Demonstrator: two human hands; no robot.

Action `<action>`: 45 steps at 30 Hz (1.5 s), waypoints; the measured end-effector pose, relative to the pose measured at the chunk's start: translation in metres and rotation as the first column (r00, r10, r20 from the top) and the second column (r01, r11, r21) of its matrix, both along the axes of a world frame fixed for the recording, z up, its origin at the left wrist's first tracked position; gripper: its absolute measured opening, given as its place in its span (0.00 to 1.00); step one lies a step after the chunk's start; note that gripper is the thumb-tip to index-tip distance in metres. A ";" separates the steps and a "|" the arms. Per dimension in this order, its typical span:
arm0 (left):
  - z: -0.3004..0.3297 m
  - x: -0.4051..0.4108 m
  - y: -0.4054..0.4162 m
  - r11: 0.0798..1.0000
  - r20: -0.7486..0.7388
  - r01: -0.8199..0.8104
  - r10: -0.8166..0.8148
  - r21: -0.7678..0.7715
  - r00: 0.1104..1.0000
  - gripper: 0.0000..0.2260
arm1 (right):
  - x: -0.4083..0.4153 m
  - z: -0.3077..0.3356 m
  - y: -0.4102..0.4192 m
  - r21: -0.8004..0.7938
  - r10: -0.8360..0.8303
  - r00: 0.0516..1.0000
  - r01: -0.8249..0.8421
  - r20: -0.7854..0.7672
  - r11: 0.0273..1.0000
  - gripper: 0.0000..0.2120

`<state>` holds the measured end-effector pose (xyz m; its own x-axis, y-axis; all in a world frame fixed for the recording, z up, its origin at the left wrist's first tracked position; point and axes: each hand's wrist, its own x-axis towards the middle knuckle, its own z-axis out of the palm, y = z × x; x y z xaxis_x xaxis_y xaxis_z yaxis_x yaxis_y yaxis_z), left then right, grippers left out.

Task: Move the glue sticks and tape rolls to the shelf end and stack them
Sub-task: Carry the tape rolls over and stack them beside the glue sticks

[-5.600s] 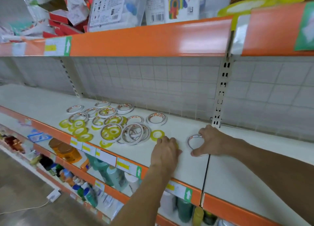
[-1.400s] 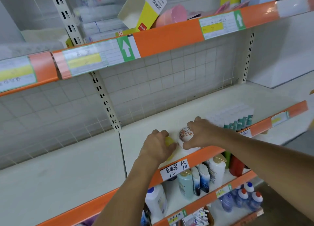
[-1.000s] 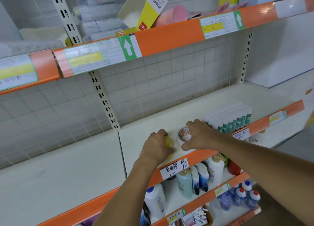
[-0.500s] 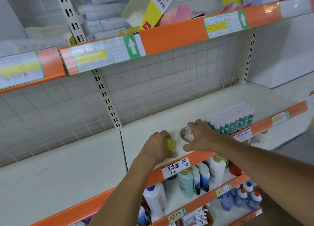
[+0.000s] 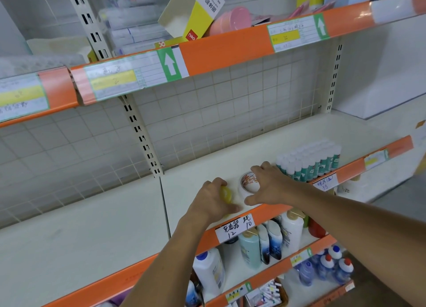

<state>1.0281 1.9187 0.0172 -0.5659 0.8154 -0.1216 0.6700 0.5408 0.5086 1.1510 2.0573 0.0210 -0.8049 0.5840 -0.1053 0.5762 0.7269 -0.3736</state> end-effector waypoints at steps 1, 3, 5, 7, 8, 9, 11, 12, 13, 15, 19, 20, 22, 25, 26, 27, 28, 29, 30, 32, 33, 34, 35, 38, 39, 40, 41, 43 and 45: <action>-0.001 0.001 0.000 1.000 0.008 -0.013 0.013 0.010 1.000 0.34 | 0.000 0.000 0.000 -0.001 0.001 1.000 -0.001 0.004 1.000 0.46; -0.003 0.004 0.001 0.999 -0.010 -0.030 0.030 0.027 0.999 0.34 | 0.000 0.001 0.000 -0.002 0.004 1.000 -0.004 0.009 1.000 0.46; -0.005 0.005 0.001 0.998 -0.036 -0.045 0.046 0.041 0.998 0.31 | 0.001 0.001 0.001 -0.008 0.006 1.000 -0.006 0.008 1.000 0.46; -0.005 0.005 0.002 0.997 -0.038 -0.058 0.059 0.043 0.998 0.30 | 0.001 0.001 0.001 -0.011 0.004 1.000 -0.004 0.010 1.000 0.47; -0.006 0.004 0.002 0.997 -0.029 -0.063 0.064 0.039 0.998 0.30 | 0.001 0.001 0.001 -0.011 0.004 1.000 -0.004 0.011 1.000 0.47; -0.006 0.004 0.002 0.997 -0.016 -0.068 0.069 0.037 0.998 0.30 | 0.001 0.000 0.001 -0.011 0.005 1.000 -0.005 0.012 1.000 0.47; -0.006 0.005 0.003 0.996 0.006 -0.079 0.078 0.039 0.997 0.30 | 0.001 0.000 0.002 -0.012 0.007 1.000 -0.006 0.011 1.000 0.46; -0.007 0.006 0.003 0.995 0.012 -0.085 0.085 0.045 0.996 0.31 | 0.001 0.001 0.002 -0.011 0.008 1.000 -0.008 0.011 1.000 0.46; -0.007 0.007 0.004 0.994 0.016 -0.097 0.096 0.055 0.995 0.32 | 0.001 0.001 0.002 -0.008 0.010 1.000 -0.010 0.013 1.000 0.46; -0.008 0.010 0.006 0.985 0.038 -0.153 0.150 0.074 0.988 0.35 | 0.001 0.001 0.002 -0.004 0.013 1.000 -0.013 0.023 1.000 0.47; -0.006 0.013 0.007 0.975 -0.010 -0.218 0.218 0.040 0.976 0.28 | 0.002 0.000 0.003 -0.017 0.014 1.000 -0.013 0.014 1.000 0.47; -0.005 0.013 0.006 0.974 -0.009 -0.224 0.224 0.033 0.975 0.25 | 0.002 0.000 0.003 -0.019 0.014 1.000 -0.014 0.011 1.000 0.47; -0.003 0.014 0.006 0.973 -0.003 -0.229 0.230 0.020 0.973 0.22 | 0.003 0.001 0.004 -0.019 0.019 1.000 -0.019 0.010 1.000 0.46; -0.001 0.013 0.009 0.974 0.017 -0.224 0.224 -0.030 0.974 0.24 | 0.003 0.001 0.005 -0.021 0.023 1.000 -0.023 0.010 1.000 0.46; 0.001 0.013 0.010 0.973 0.018 -0.222 0.223 -0.057 0.975 0.25 | 0.003 0.001 0.005 -0.022 0.024 1.000 -0.024 0.010 0.999 0.46; 0.003 0.013 0.011 0.972 0.000 -0.217 0.218 -0.088 0.976 0.27 | 0.003 0.001 0.005 -0.022 0.026 1.000 -0.026 0.011 0.999 0.46; 0.005 0.014 0.011 0.969 -0.041 -0.216 0.213 -0.119 0.976 0.30 | 0.003 0.001 0.005 -0.020 0.028 1.000 -0.028 0.013 0.999 0.46; 0.006 0.015 0.013 0.964 -0.096 -0.227 0.215 -0.141 0.972 0.32 | 0.003 0.001 0.006 -0.019 0.029 0.999 -0.029 0.014 0.999 0.46; 0.008 0.016 0.013 0.957 -0.144 -0.248 0.227 -0.148 0.963 0.34 | 0.003 0.001 0.006 -0.018 0.030 0.999 -0.030 0.015 0.999 0.46; 0.011 0.018 0.015 0.948 -0.194 -0.279 0.248 -0.151 0.949 0.33 | 0.003 0.001 0.006 -0.018 0.033 0.999 -0.032 0.014 0.999 0.47; 0.012 0.018 0.016 0.946 -0.204 -0.283 0.249 -0.159 0.947 0.31 | 0.003 0.001 0.006 -0.018 0.034 0.999 -0.033 0.014 0.999 0.47; 0.012 0.018 0.017 0.944 -0.205 -0.284 0.248 -0.166 0.947 0.30 | 0.003 0.001 0.006 -0.019 0.035 0.999 -0.034 0.016 0.999 0.47; 0.011 0.018 0.019 0.944 -0.200 -0.284 0.249 -0.170 0.948 0.28 | 0.003 0.001 0.006 -0.020 0.035 0.999 -0.035 0.017 0.999 0.47; 0.012 0.018 0.021 0.945 -0.186 -0.271 0.238 -0.183 0.953 0.25 | 0.004 0.001 0.007 -0.016 0.037 0.999 -0.037 0.021 0.999 0.48; 0.012 0.018 0.021 0.945 -0.182 -0.267 0.234 -0.187 0.955 0.24 | 0.004 0.001 0.007 -0.016 0.037 0.999 -0.037 0.020 0.999 0.48; 0.012 0.018 0.021 0.946 -0.177 -0.264 0.231 -0.188 0.957 0.24 | 0.004 0.001 0.007 -0.016 0.037 0.999 -0.036 0.019 0.999 0.48; 0.012 0.018 0.021 0.947 -0.174 -0.260 0.228 -0.188 0.958 0.24 | 0.004 0.001 0.007 -0.017 0.036 0.999 -0.036 0.019 0.999 0.48; 0.012 0.018 0.021 0.950 -0.172 -0.250 0.219 -0.188 0.960 0.24 | 0.003 0.001 0.007 -0.019 0.037 0.999 -0.037 0.022 0.999 0.48; 0.012 0.018 0.020 0.952 -0.163 -0.241 0.212 -0.190 0.964 0.24 | 0.003 0.001 0.007 -0.020 0.037 0.999 -0.036 0.025 0.999 0.47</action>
